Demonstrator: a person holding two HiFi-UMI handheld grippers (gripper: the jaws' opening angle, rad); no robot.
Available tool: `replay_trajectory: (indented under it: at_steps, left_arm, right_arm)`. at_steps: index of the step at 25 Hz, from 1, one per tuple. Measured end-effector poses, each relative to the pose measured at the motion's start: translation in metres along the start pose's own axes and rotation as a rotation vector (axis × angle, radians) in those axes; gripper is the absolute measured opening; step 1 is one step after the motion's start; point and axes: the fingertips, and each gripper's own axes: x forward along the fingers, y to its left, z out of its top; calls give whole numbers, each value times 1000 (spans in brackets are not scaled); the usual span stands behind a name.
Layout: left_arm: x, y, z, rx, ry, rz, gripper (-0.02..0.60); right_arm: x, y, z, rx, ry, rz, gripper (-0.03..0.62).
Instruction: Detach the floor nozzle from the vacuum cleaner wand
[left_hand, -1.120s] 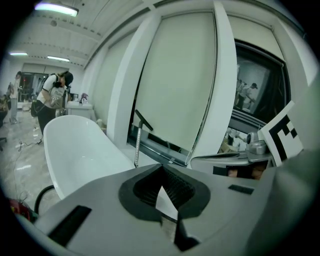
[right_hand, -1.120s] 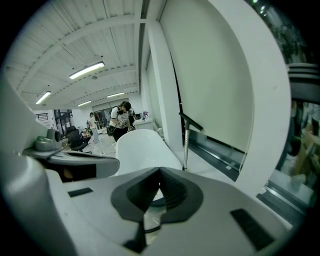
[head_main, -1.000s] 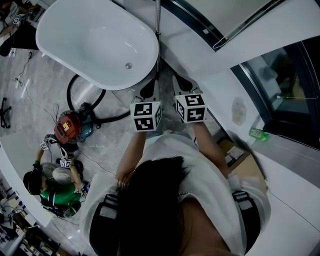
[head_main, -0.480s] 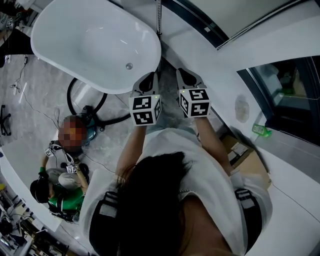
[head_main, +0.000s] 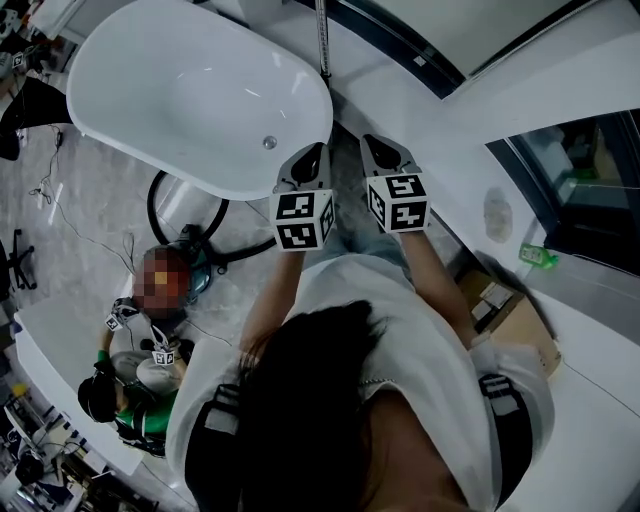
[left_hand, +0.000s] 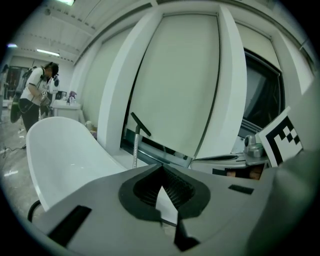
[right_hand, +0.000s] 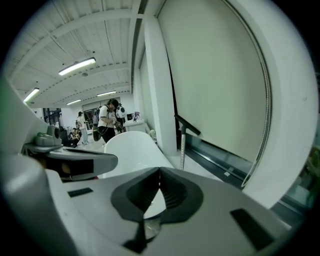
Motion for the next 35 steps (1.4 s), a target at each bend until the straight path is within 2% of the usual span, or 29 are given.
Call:
replay_trajectory:
  at_steps: [6,10,14,22,35]
  left_arm:
    - [-5,1,3,-8,-14,1,3]
    - [-7,16,3,-20,-27,43,3]
    - [2,22,2,-28,-24,74,3]
    - [49,16,23,-37,-33,96,3]
    - [145,38,77,-69,-43,178,3]
  right_arm:
    - [-1,5,7,-3,-25,15,15]
    - [2,6,13,-34,-42,33,15]
    - [8,-12,17,-8,-65,28,15]
    - [41,-55,46,-29,-79,60,15]
    - [136,-128,125,-76,-85,134,15]
